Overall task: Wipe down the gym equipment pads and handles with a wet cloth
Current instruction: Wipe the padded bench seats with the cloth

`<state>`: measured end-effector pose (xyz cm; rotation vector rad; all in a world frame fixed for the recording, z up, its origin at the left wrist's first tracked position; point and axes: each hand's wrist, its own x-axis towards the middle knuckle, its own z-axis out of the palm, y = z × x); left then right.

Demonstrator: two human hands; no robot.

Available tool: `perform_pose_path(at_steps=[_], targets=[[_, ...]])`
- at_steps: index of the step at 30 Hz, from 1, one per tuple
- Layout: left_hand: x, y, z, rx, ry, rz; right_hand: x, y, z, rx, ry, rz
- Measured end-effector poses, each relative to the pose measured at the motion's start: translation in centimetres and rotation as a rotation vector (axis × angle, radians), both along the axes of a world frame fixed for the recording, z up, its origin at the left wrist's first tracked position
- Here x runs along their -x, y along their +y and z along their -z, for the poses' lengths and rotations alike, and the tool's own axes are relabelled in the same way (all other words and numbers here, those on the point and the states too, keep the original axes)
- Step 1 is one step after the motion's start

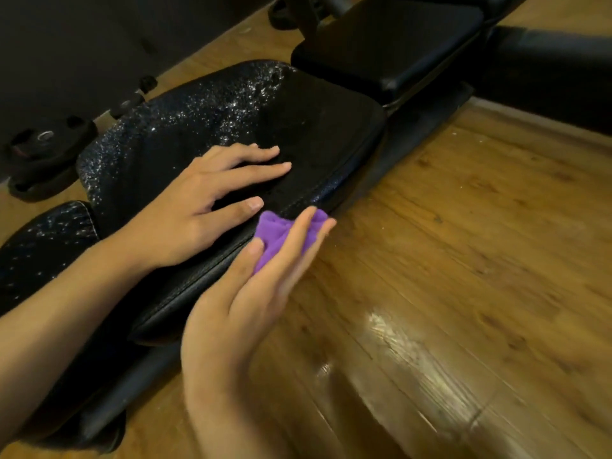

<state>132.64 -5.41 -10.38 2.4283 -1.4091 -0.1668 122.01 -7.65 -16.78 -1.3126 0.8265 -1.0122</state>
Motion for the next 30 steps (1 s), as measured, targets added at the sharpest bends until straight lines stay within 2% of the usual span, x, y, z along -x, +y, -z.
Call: perform_pose_path(at_steps=[2,6,8,10,13,15,17,21,23,25,27,30], targets=[[0.1,0.1,0.1,0.0,0.011,-0.009,-1.7,-4.1,0.3,-0.068,-0.056,-0.089],[0.4,-0.1,0.2,0.01,0.038,-0.03,-8.3,-19.4,0.4,-0.174,0.132,-0.225],[0.5,-0.4,0.1,0.022,0.04,-0.032,-9.1,-21.4,-0.1,-0.216,0.1,-0.252],[0.5,-0.6,-0.1,0.027,0.024,-0.023,-7.2,-17.3,0.8,-0.217,0.018,-0.142],[0.3,-0.6,-0.1,-0.005,-0.005,-0.016,-1.6,-5.1,1.1,-0.123,0.015,-0.009],[0.3,-0.4,0.0,-0.039,-0.016,-0.016,0.8,-0.8,0.3,-0.027,0.003,-0.046],[0.3,-0.4,0.1,-0.055,-0.021,-0.016,-0.8,-4.0,0.0,-0.098,-0.059,-0.131],[0.4,-0.3,0.2,-0.047,-0.02,-0.024,-8.2,-19.1,0.8,-0.273,0.035,-0.219],[0.3,-0.3,0.2,-0.048,-0.019,-0.031,-9.5,-21.5,0.8,-0.344,-0.025,-0.237],[0.4,-0.3,0.2,-0.063,-0.013,-0.039,-8.1,-17.9,1.7,-0.296,-0.092,-0.149],[0.4,-0.3,0.0,-0.073,-0.02,-0.042,-5.2,-11.1,1.7,-0.185,-0.034,-0.023],[0.2,-0.3,-0.1,-0.08,-0.017,-0.029,-1.9,-2.3,1.3,-0.028,0.017,-0.004]])
